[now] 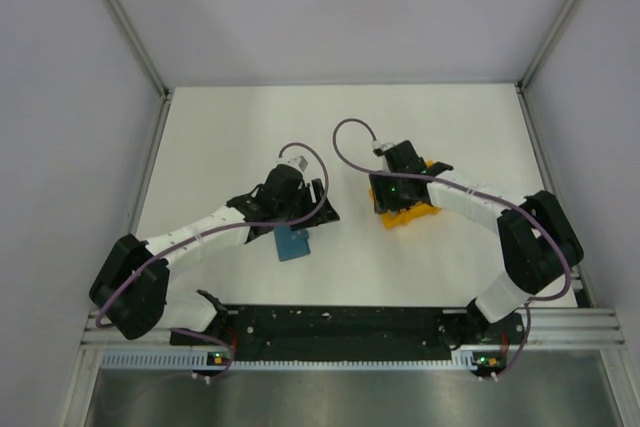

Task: Put the credit cards into the card holder
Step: Pick up the credit card from the storage box.

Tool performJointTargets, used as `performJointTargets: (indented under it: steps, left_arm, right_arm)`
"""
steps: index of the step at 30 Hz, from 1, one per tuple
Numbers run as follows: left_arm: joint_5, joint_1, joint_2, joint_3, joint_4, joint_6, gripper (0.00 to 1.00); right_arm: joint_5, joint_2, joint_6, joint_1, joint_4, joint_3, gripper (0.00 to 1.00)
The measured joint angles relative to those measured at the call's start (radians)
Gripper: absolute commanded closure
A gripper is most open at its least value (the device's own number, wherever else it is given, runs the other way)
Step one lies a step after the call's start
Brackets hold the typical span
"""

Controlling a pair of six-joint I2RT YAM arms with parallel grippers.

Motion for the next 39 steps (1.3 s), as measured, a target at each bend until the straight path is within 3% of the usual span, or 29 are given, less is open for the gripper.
performJointTargets:
  steps: [7, 10, 15, 23, 26, 39]
  left_arm:
    - [0.003, 0.0, 0.0, 0.0, 0.0, 0.0, 0.32]
    - [0.003, 0.0, 0.0, 0.0, 0.0, 0.0, 0.32]
    - [0.01, 0.0, 0.006, 0.0, 0.0, 0.0, 0.32]
    - [0.011, 0.0, 0.011, 0.0, 0.0, 0.0, 0.32]
    - [0.011, 0.0, 0.011, 0.0, 0.0, 0.0, 0.32]
    - [0.014, 0.0, 0.011, 0.0, 0.0, 0.0, 0.32]
  right_arm:
    - [-0.023, -0.082, 0.008, 0.0, 0.003, 0.001, 0.53]
    - [-0.027, -0.084, 0.013, 0.0, 0.002, 0.001, 0.65]
    - [-0.04, -0.081, 0.018, -0.002, 0.0, 0.002, 0.69]
    - [-0.043, -0.078, 0.027, -0.01, -0.001, 0.003, 0.95]
    - [-0.053, -0.075, 0.032, -0.029, -0.001, 0.003, 1.0]
    - [-0.068, -0.065, 0.02, -0.109, -0.003, 0.016, 1.0]
